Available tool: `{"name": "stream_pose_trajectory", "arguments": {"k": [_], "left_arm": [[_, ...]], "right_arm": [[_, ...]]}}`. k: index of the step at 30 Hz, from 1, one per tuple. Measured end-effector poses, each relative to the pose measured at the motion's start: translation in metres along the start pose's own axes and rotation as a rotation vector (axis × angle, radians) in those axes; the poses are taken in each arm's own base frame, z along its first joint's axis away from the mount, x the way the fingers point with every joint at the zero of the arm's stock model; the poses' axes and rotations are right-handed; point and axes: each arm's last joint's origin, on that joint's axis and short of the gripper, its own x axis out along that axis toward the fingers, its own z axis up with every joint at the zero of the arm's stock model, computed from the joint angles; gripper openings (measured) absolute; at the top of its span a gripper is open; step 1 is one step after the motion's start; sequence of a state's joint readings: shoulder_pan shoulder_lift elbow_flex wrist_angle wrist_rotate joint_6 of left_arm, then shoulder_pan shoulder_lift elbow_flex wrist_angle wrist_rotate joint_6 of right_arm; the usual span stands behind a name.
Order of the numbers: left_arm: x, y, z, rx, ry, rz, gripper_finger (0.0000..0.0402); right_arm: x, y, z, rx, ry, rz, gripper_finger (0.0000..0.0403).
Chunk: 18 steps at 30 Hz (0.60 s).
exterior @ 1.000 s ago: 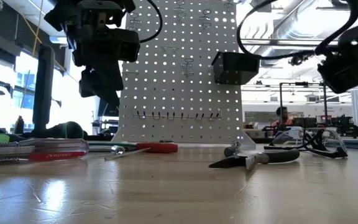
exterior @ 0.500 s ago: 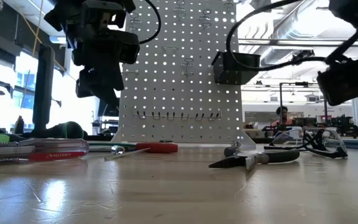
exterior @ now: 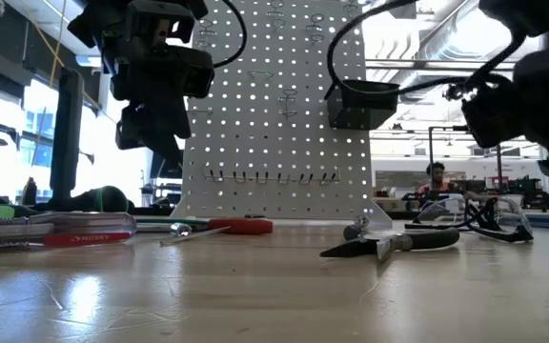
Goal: Hang tools onto peg board
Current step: Put the socket into the black bin on the peg board
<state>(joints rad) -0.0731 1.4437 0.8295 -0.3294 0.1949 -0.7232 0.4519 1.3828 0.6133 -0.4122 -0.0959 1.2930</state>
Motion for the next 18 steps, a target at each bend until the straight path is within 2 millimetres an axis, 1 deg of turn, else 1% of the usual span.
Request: {"name": "stream_pose_trajectory", "arguments": {"k": [3, 13, 18], "left_arm": [[0.0, 0.0, 0.0, 0.016, -0.003, -0.002, 0.0167], [0.0, 0.0, 0.001, 0.021, -0.007, -0.002, 0.0167], [0.0, 0.0, 0.001, 0.021, -0.011, -0.001, 0.0167]], "right_arm": [[0.004, -0.003, 0.001, -0.011, 0.023, -0.037, 0.0162], [0.02, -0.002, -0.002, -0.043, 0.064, -0.082, 0.0162], [0.023, -0.006, -0.002, -0.058, 0.072, -0.132, 0.0154]]}}
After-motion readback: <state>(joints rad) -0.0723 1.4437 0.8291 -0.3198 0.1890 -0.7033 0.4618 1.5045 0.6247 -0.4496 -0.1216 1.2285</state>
